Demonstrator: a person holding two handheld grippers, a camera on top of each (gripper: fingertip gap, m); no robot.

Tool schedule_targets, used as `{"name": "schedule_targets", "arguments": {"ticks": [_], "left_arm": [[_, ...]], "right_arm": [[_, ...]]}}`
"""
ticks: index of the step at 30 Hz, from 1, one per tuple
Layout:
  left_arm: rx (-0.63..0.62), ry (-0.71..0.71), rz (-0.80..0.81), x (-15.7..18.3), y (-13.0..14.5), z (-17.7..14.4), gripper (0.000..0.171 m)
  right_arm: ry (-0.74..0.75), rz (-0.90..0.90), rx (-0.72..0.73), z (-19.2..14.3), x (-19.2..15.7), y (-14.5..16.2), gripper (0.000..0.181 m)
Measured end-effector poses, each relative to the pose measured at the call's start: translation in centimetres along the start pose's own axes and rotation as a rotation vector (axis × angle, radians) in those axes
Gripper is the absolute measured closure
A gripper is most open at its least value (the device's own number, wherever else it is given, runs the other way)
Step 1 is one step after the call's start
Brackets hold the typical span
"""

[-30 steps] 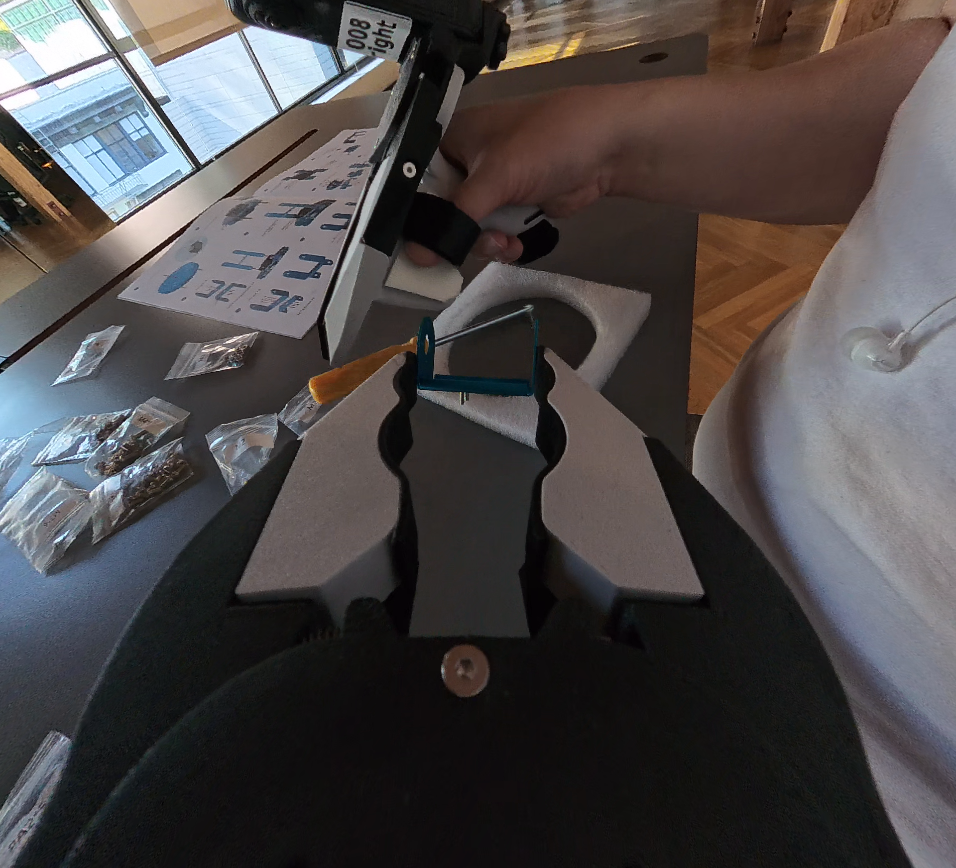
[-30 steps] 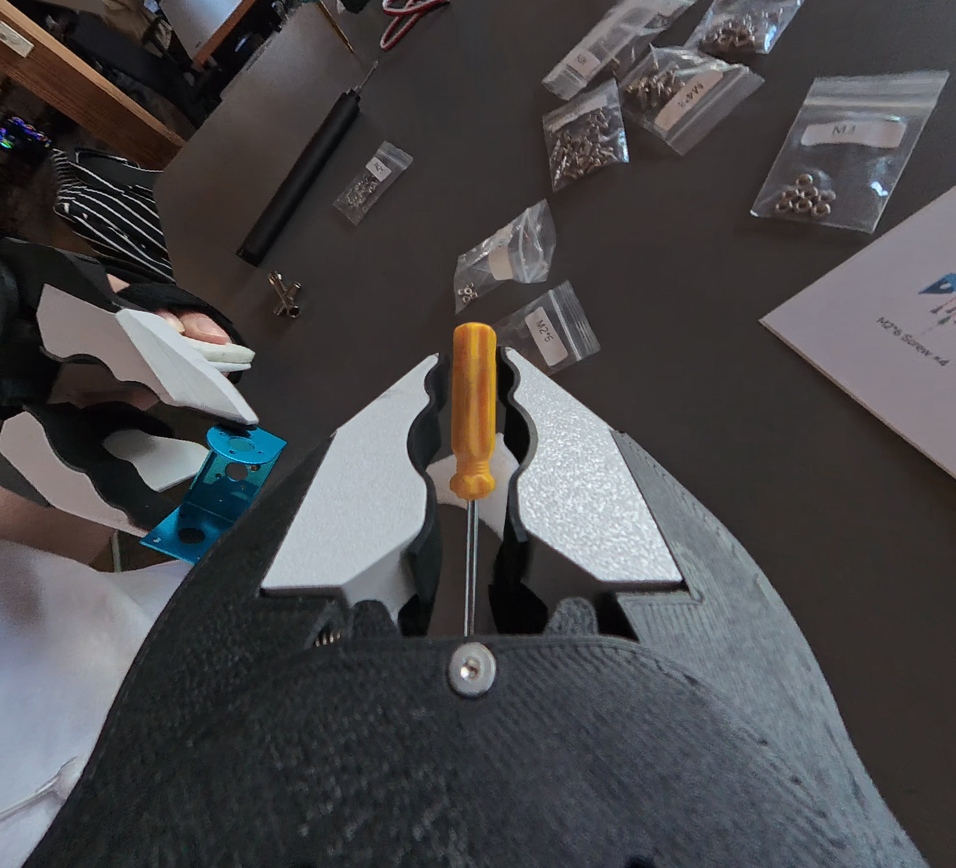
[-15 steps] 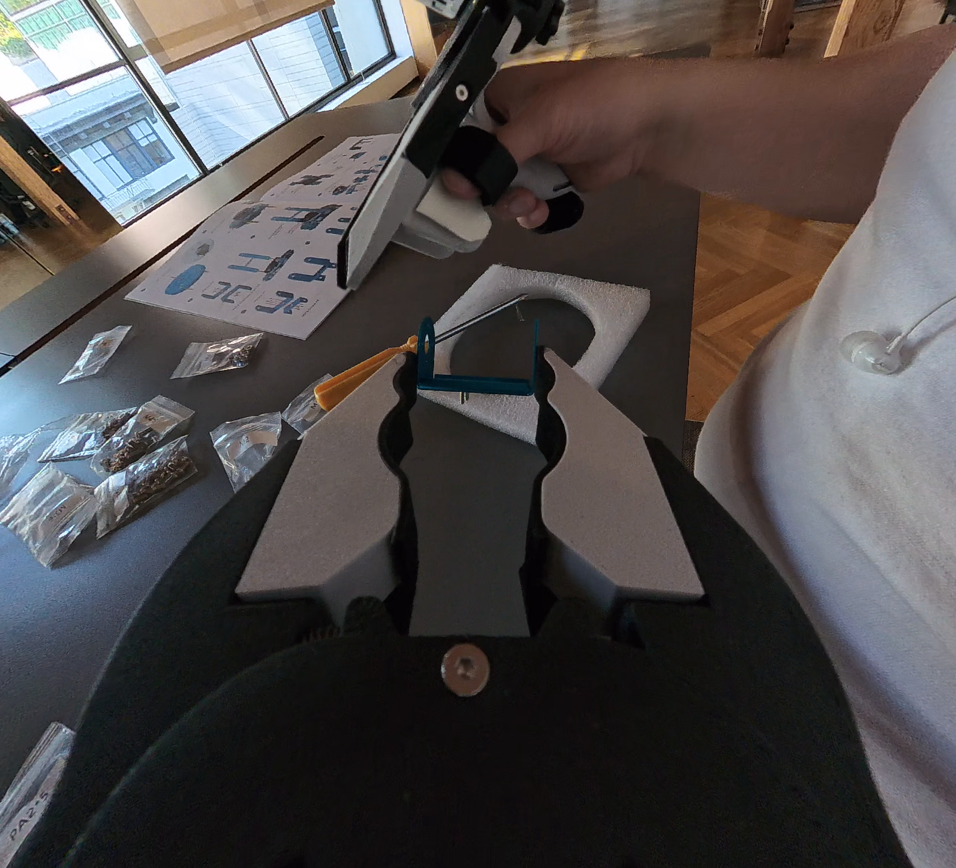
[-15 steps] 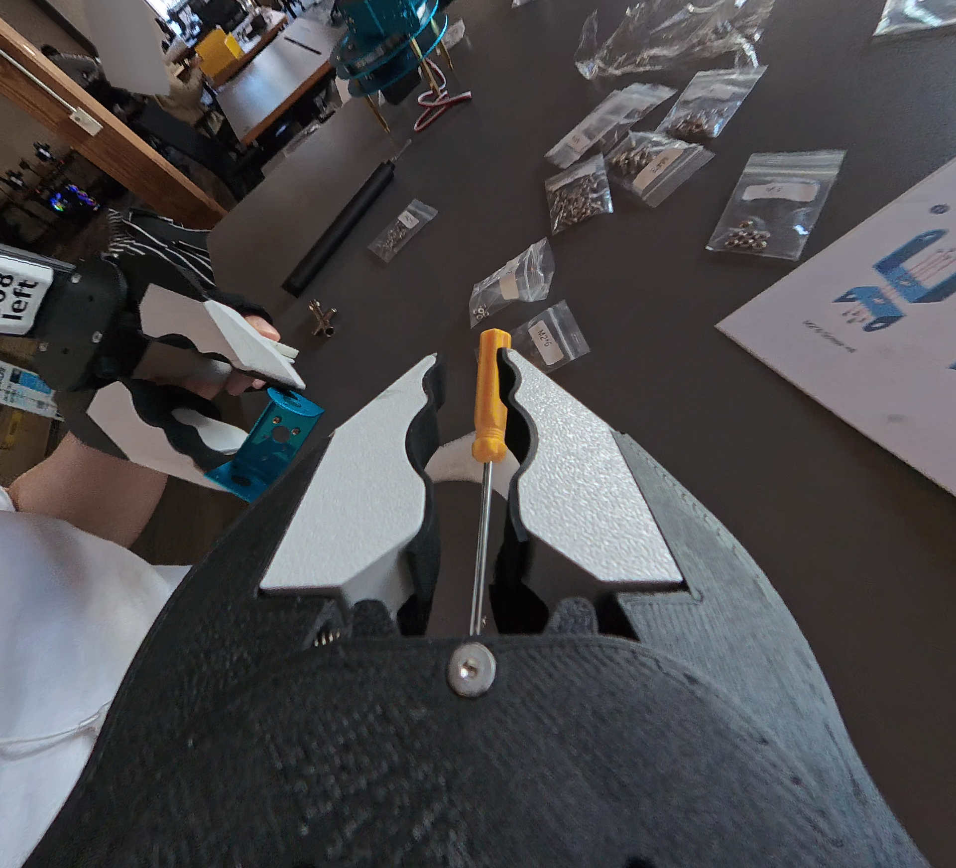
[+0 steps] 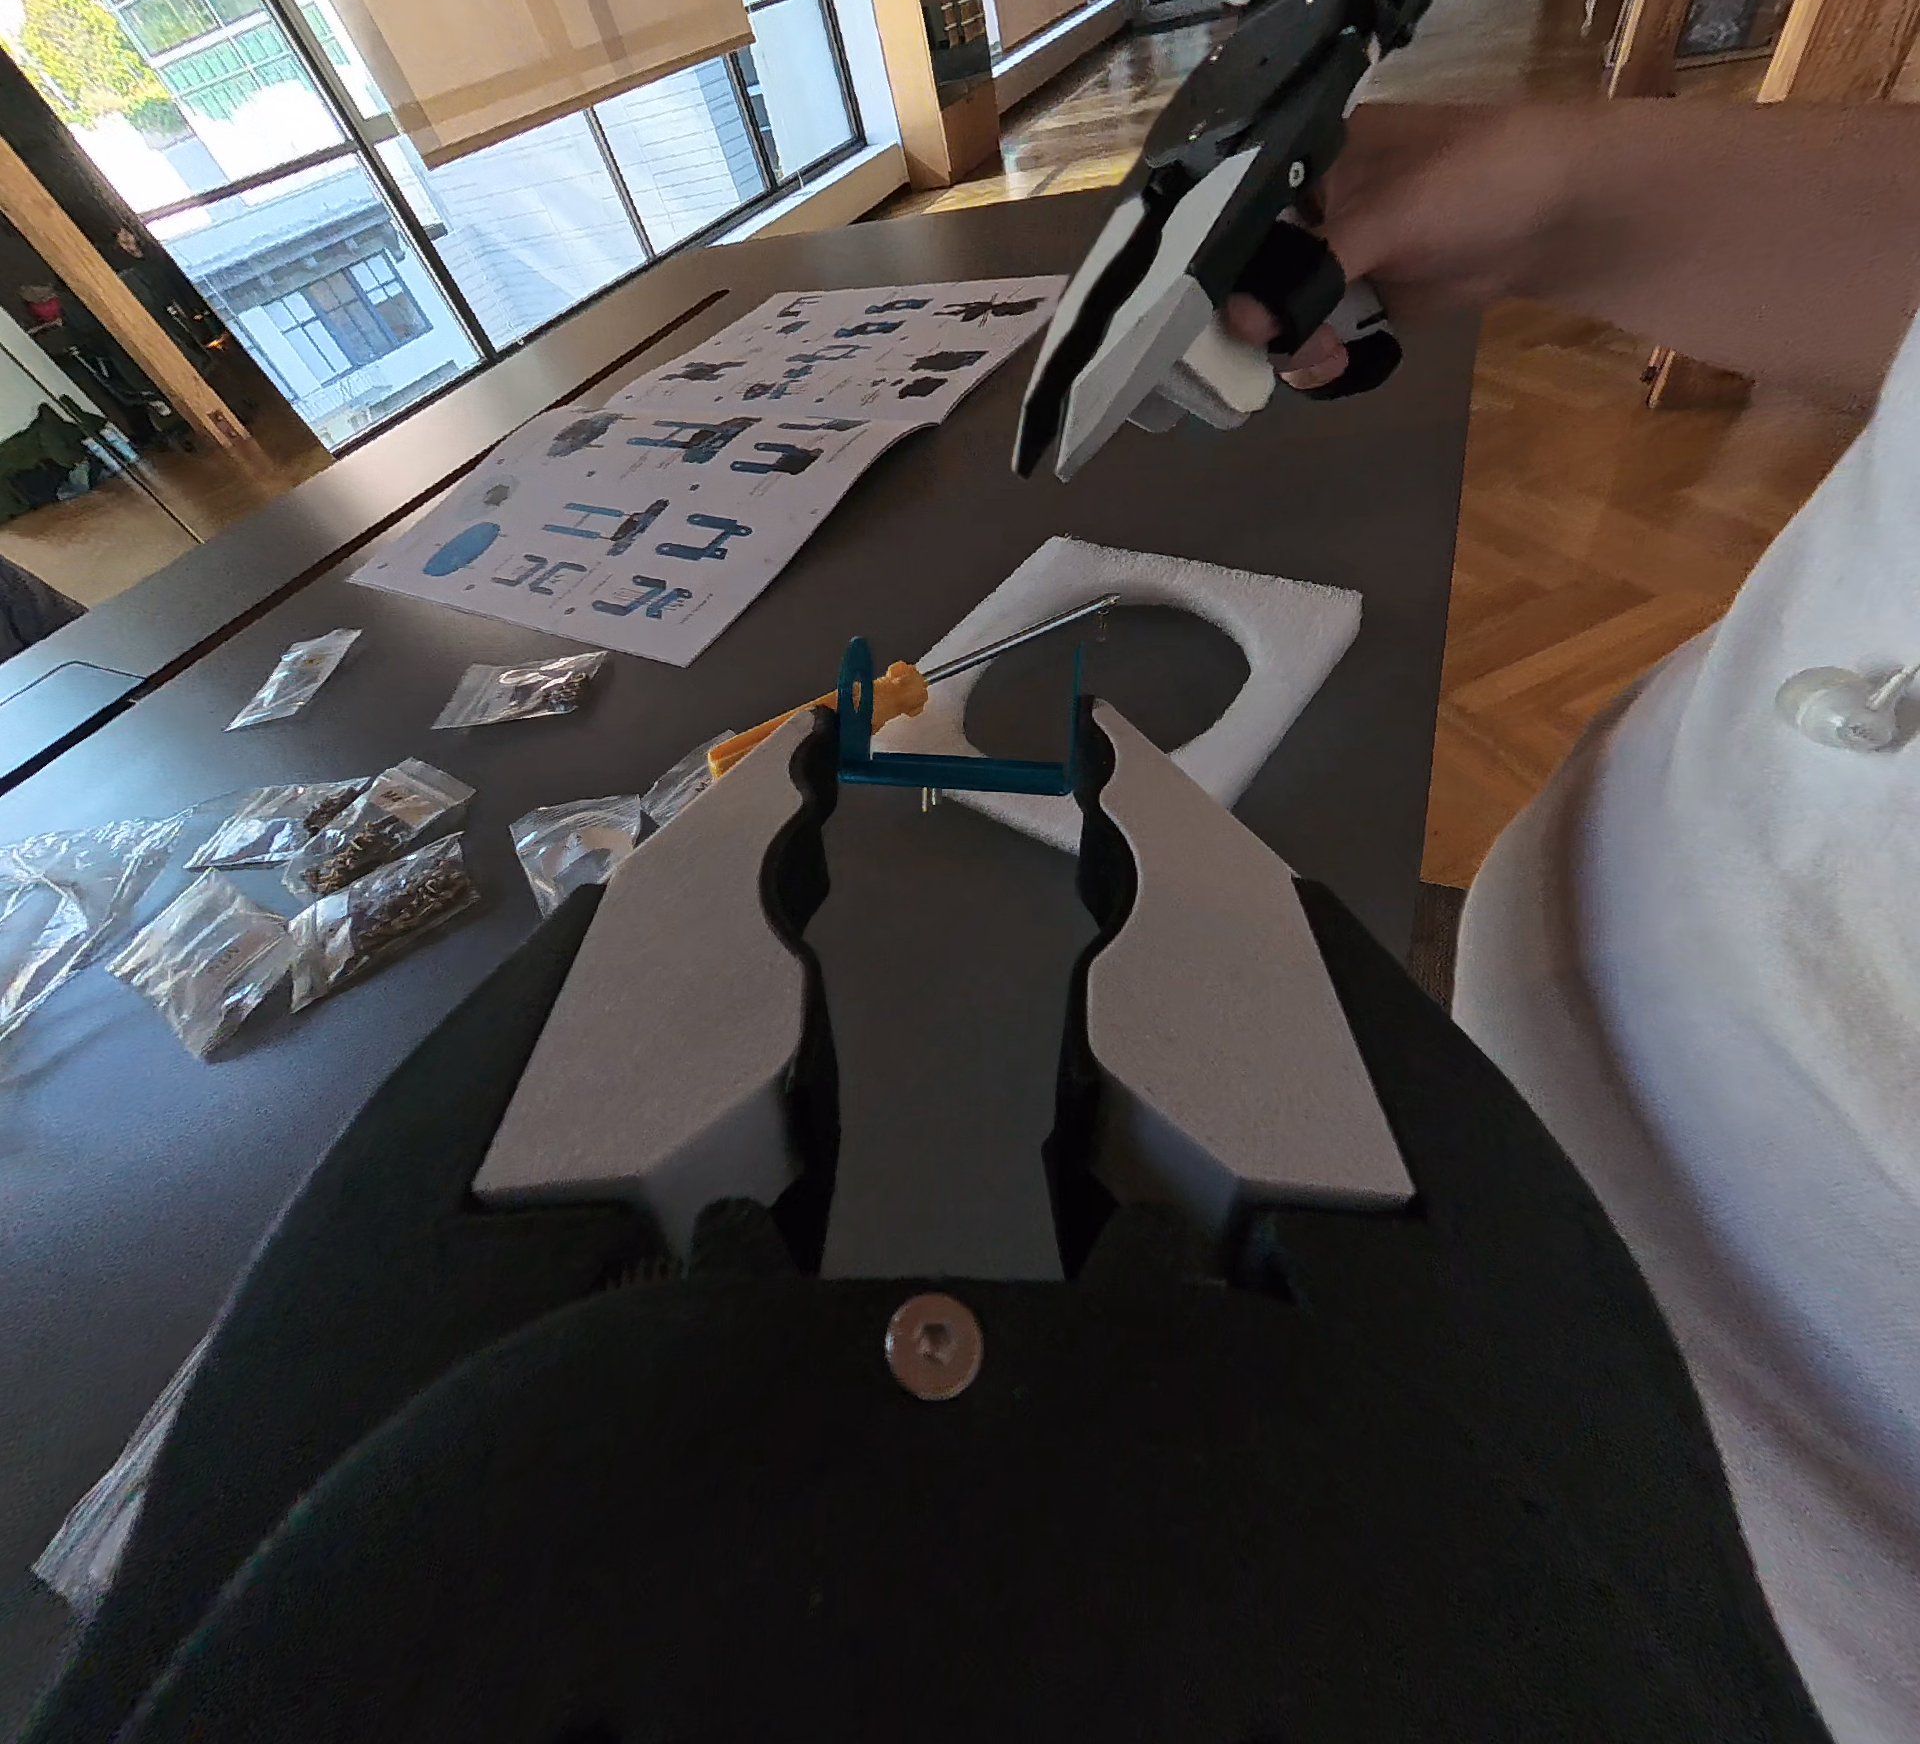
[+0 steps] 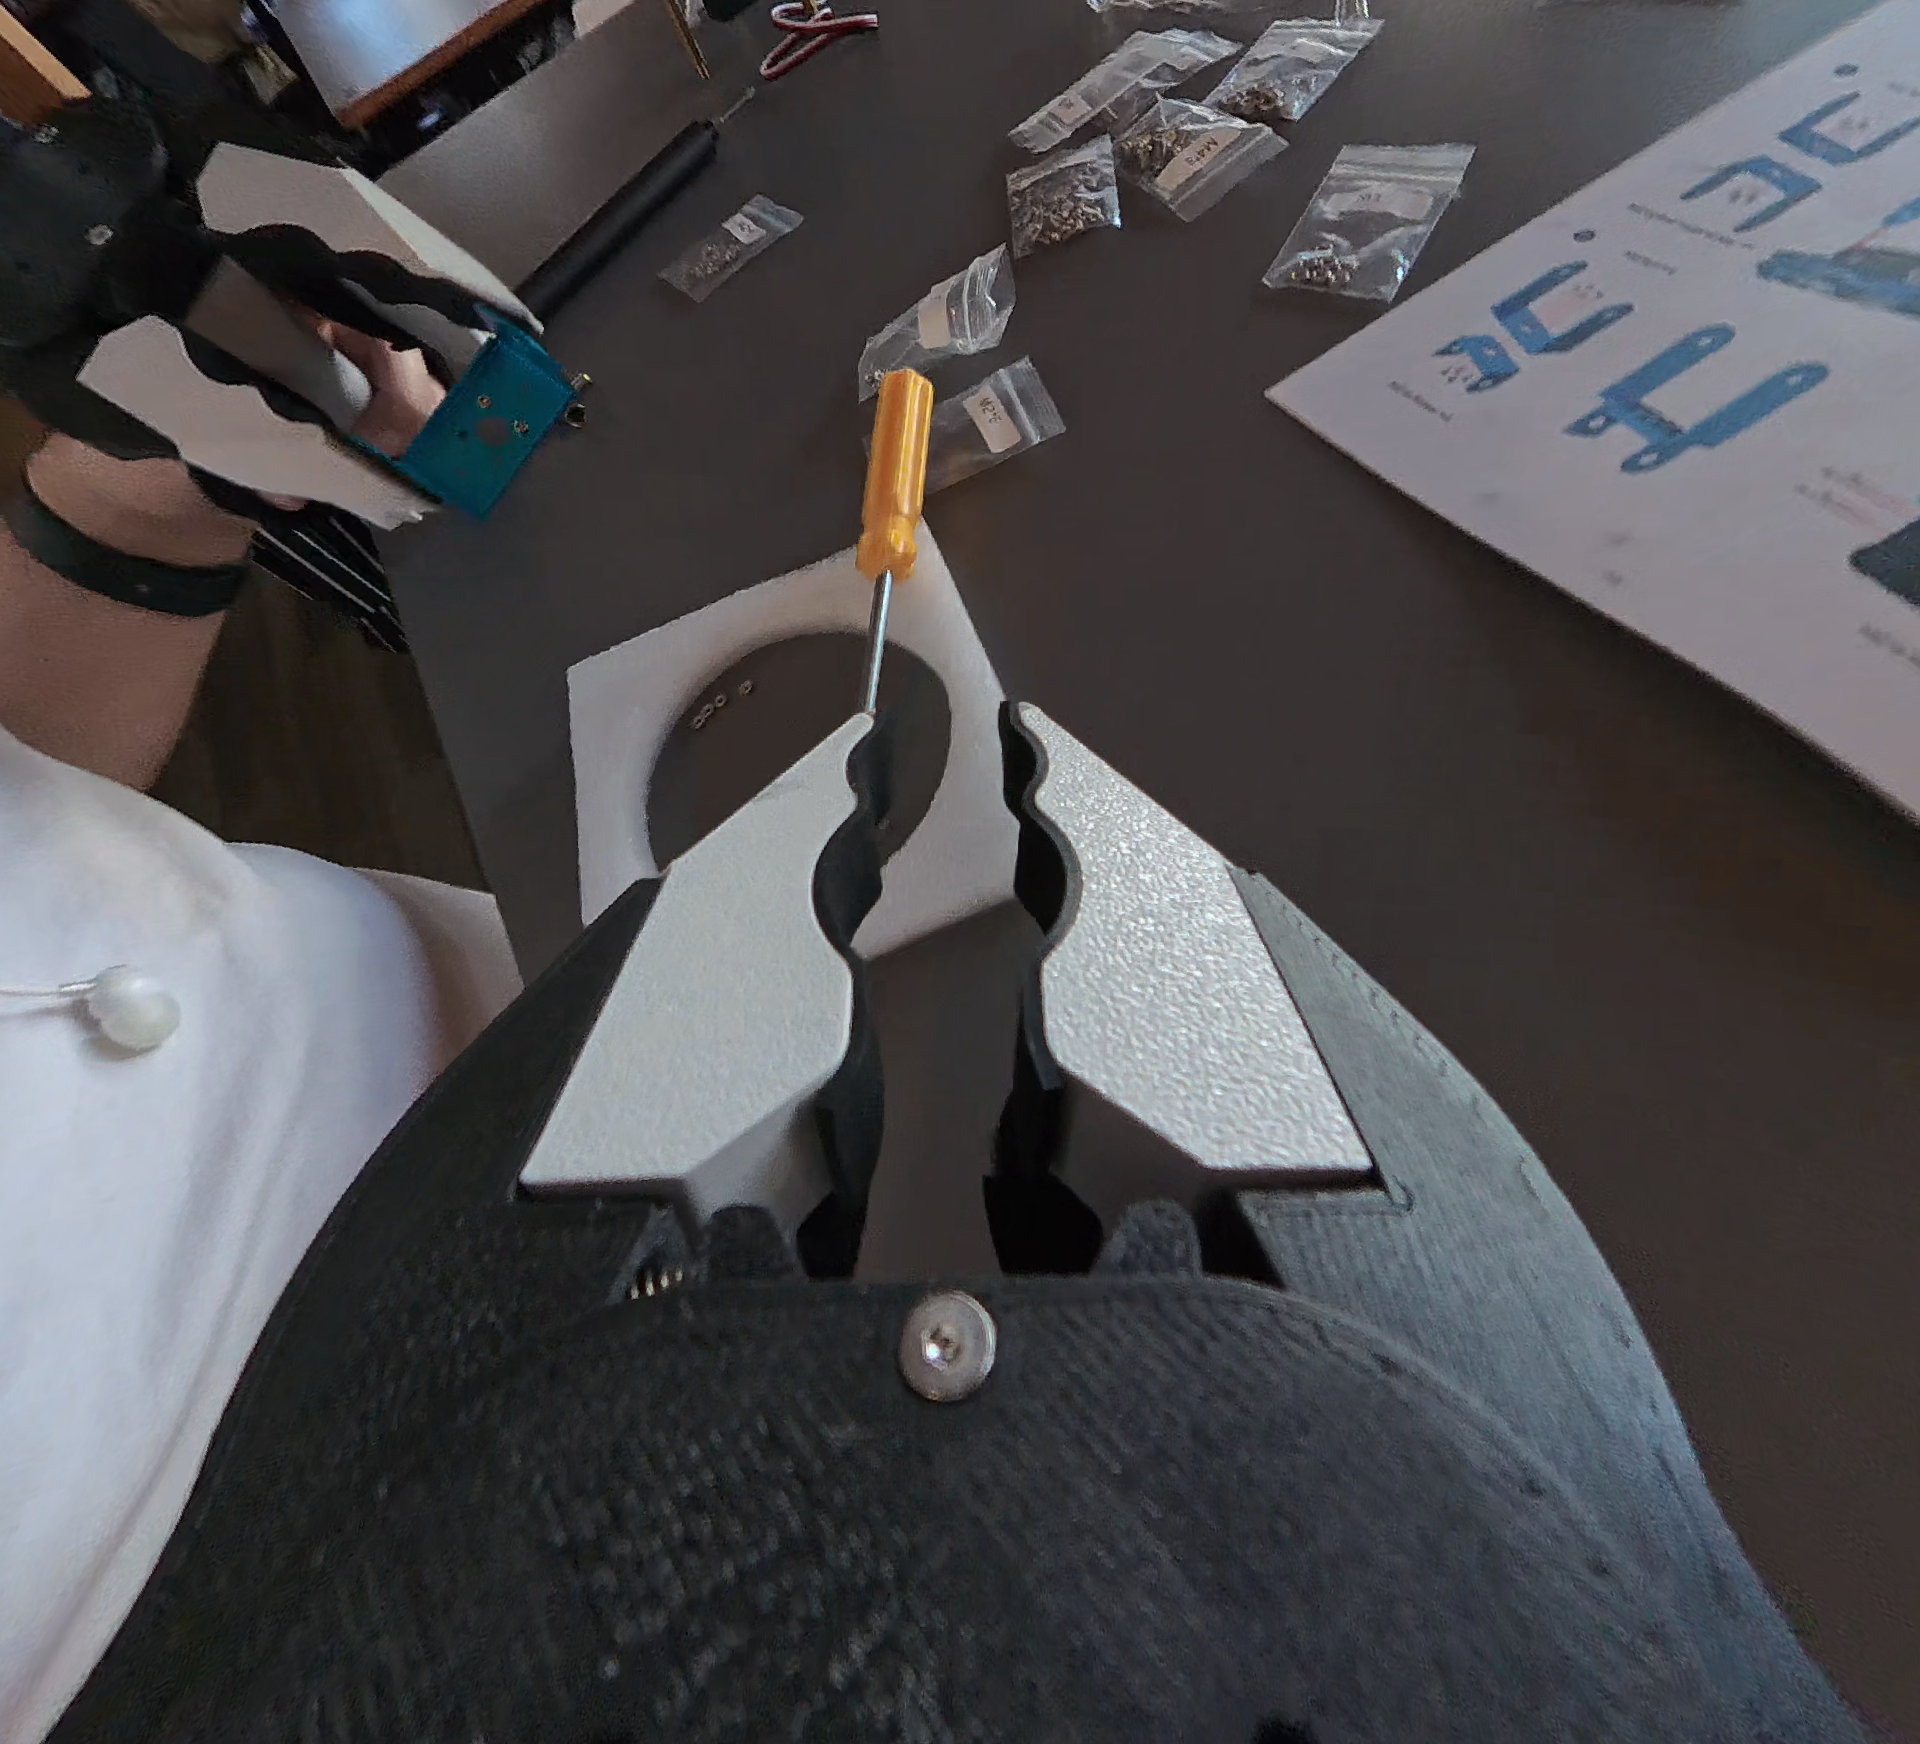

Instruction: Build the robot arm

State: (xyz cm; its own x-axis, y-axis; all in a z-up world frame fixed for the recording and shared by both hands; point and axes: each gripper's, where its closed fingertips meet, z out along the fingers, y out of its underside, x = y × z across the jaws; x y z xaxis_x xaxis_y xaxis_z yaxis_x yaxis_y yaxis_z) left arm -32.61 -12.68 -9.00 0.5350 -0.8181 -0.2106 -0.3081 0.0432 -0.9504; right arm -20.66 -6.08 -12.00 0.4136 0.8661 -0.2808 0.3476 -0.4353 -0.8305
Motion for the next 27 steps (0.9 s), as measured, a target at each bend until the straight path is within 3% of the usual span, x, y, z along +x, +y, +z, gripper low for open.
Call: {"name": "schedule_targets", "arguments": {"ticks": [6,9,16,22,27], "left_arm": [[0.013,-0.016,-0.006,-0.8,0.3,-0.5,0.127],[0.037,-0.008,-0.004,-1.1,0.2,-0.6,0.127],[0.106,0.061,0.002,-0.9,-0.6,-1.2,0.127],[0.126,0.142,0.025,-0.2,-0.8,-3.2,0.127],[0.136,0.172,0.047,-0.4,-0.4,-5.3,0.127]], "right_arm": [[0.11,-0.044,0.092,-4.7,1.5,0.7,0.163],[0.07,-0.039,0.177,-5.9,0.0,0.1,0.165],[0.13,-0.052,0.107,-1.6,-2.7,1.5,0.163],[0.271,-0.099,-0.116,1.5,-2.1,3.9,0.16],[0.3,-0.085,-0.161,2.6,-1.8,4.3,0.168]]}}
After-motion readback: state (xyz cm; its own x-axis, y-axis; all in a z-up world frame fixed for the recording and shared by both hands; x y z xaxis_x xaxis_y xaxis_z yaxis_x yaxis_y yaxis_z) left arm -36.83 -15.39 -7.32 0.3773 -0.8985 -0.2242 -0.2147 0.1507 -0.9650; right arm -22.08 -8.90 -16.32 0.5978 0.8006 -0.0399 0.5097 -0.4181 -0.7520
